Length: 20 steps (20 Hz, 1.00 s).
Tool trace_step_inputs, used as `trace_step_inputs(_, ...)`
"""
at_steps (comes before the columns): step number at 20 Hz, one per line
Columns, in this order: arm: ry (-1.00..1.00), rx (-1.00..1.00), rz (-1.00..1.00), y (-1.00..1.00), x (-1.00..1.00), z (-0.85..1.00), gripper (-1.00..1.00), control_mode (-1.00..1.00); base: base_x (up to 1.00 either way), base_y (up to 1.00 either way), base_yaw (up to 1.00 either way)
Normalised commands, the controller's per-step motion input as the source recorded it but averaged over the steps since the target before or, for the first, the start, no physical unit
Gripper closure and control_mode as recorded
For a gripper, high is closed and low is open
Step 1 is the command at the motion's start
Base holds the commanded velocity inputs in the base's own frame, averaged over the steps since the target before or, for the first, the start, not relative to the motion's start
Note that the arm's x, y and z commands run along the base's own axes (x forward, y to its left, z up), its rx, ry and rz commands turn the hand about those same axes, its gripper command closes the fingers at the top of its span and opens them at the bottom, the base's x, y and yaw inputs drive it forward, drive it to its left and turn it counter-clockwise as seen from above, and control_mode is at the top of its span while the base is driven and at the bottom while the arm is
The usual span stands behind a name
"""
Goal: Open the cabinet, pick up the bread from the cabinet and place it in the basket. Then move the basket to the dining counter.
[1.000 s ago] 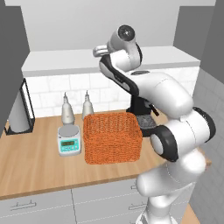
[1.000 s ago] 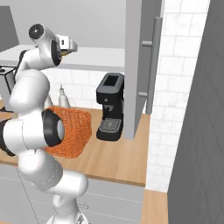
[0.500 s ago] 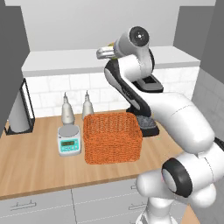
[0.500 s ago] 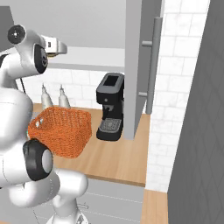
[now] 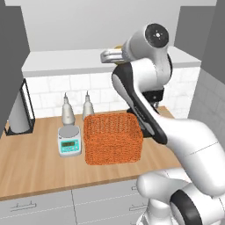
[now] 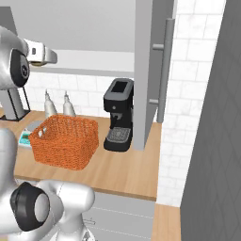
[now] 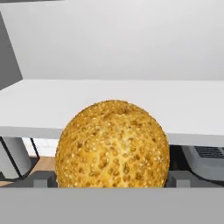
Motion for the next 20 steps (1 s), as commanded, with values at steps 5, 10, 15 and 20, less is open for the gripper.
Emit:
trace_step_inputs(5, 0.00, 0.00, 0.00, 0.00, -1.00, -0.25, 1.00, -1.00, 0.00, 0.00, 0.00)
trace_step_inputs(10, 0.00, 0.00, 0.00, 0.00, -0.98, -0.63, 1.00, -1.00, 0.00, 0.00, 0.00)
trace_step_inputs(15, 0.26, 0.00, -0.05, 0.00, -0.17, -0.96, 1.00, -1.00, 0.00, 0.00, 0.00)
trace_step_inputs(20, 0.24, 0.00, -0.07, -0.01, 0.14, -1.00, 1.00, -1.00, 0.00, 0.00, 0.00)
